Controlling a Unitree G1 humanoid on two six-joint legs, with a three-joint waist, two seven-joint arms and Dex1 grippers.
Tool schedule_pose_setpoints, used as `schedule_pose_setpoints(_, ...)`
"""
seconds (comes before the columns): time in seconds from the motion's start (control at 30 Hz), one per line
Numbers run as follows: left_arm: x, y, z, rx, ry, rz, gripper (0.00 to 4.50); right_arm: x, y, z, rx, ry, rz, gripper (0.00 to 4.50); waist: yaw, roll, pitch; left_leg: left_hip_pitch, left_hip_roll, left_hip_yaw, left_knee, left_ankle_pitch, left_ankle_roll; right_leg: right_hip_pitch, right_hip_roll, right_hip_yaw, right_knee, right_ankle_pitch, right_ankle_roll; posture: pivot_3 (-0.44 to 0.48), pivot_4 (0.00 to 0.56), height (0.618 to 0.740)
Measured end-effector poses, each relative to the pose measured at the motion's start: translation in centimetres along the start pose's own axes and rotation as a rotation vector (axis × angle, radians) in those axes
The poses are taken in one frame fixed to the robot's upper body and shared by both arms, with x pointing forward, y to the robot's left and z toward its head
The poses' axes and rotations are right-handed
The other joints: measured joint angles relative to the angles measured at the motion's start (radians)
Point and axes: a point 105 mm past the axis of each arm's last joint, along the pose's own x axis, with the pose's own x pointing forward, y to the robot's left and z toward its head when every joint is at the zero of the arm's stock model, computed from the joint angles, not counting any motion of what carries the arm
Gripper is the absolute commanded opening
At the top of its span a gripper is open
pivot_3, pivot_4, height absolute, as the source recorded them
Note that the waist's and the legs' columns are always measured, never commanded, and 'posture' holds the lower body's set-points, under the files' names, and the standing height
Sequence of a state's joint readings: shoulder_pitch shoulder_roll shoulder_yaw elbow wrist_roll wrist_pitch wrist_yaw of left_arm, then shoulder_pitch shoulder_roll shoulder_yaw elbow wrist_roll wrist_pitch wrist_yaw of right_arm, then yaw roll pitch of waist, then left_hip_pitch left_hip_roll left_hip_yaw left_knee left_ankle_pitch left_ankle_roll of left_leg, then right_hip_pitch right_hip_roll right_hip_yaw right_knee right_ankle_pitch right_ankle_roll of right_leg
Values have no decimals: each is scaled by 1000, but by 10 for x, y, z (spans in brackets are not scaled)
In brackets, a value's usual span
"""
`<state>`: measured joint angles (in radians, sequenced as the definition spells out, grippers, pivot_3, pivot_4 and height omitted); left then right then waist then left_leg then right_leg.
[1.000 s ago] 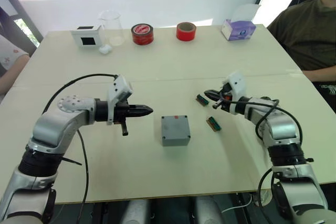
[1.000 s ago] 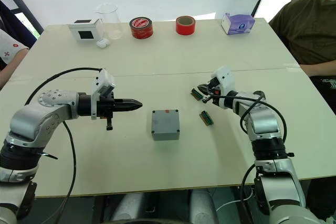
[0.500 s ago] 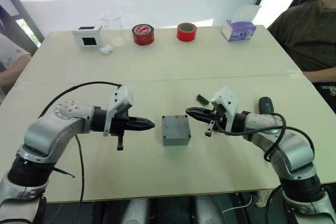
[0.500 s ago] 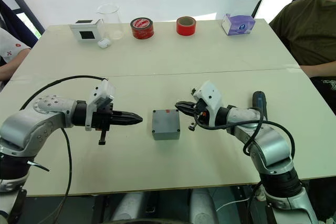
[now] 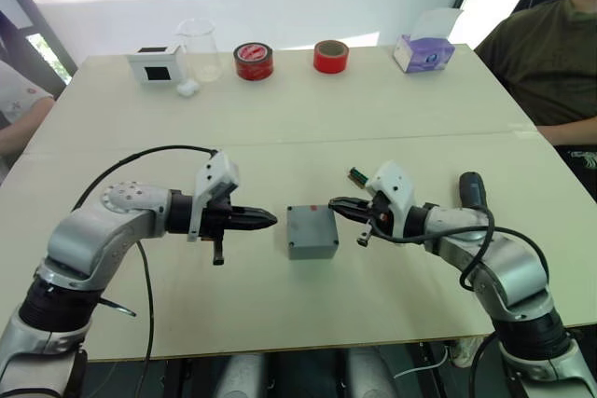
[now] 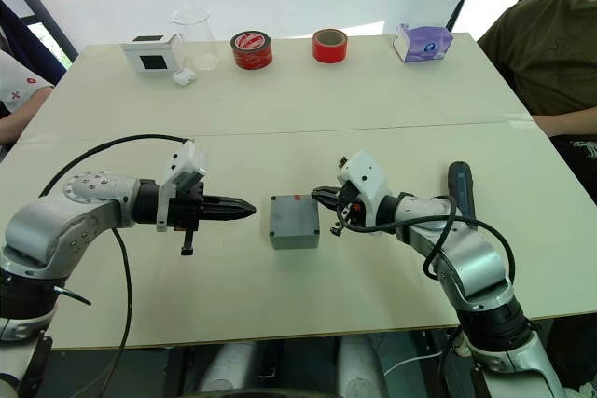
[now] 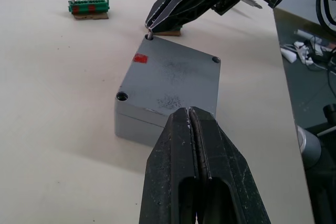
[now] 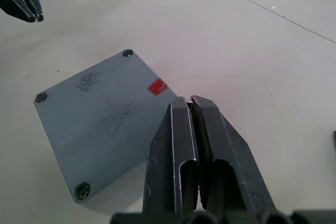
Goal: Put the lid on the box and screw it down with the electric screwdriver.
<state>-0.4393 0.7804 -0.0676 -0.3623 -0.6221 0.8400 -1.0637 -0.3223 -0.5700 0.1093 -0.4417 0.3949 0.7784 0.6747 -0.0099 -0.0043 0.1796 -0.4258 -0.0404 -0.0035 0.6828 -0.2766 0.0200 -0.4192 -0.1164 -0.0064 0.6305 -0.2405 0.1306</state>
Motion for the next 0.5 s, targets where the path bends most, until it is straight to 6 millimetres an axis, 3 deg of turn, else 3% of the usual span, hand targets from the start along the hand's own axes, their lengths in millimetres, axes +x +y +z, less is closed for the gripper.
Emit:
schedule_pose_setpoints(0.17,0,0,0,0,0,0,0,1,-1,-2,-1,8,-2,21,1,0,0,0,0,0,0,0,0,0,0,0,0,0,0,0,150,740)
schedule_pose_setpoints(0.27,0,0,0,0,0,0,0,1,-1,-3,0,9,-3,787,1,0,0,0,0,0,0,0,0,0,0,0,0,0,0,0,150,740)
schedule_pose_setpoints(0.5,0,0,0,1,0,0,0,0,-3,-3,3,17,-11,3670,0,0,0,0,0,0,0,0,0,0,0,0,0,0,0,0,150,740)
